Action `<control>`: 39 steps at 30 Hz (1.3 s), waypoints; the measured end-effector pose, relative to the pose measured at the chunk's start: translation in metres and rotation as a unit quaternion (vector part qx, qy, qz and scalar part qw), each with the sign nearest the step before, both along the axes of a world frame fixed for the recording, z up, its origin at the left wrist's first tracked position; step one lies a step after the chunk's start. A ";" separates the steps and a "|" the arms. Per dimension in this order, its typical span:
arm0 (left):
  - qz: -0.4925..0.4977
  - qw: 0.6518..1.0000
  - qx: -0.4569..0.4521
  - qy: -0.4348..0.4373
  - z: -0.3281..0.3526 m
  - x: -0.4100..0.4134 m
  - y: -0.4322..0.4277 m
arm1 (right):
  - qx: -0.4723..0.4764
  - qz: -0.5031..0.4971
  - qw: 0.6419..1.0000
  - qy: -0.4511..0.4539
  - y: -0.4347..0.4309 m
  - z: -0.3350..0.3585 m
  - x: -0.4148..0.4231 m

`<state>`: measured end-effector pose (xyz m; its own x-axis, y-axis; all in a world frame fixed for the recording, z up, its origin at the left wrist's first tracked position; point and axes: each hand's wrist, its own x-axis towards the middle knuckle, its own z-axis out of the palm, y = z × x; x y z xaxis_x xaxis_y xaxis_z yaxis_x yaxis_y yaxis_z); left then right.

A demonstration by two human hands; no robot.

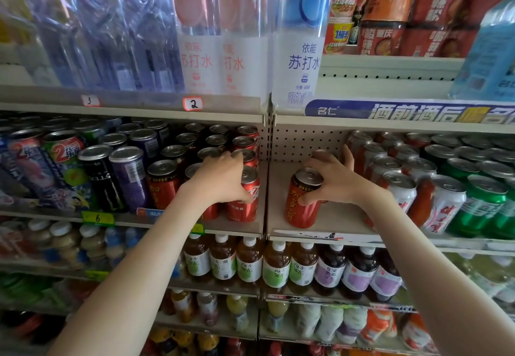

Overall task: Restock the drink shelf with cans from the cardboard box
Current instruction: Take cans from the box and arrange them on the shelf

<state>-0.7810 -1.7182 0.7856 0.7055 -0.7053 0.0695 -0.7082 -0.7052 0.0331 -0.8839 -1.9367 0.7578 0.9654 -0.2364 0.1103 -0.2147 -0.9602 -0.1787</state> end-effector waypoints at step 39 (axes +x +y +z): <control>-0.009 0.995 0.076 -0.065 0.002 0.030 -0.033 | 0.114 -0.092 0.989 0.031 -0.012 0.031 -0.024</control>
<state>-0.7506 -1.7512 0.7875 0.6846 -0.7271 0.0514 -0.7121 -0.6822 -0.1660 -0.9082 -1.9487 0.7888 0.9067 -0.4211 -0.0240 -0.3997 -0.8398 -0.3674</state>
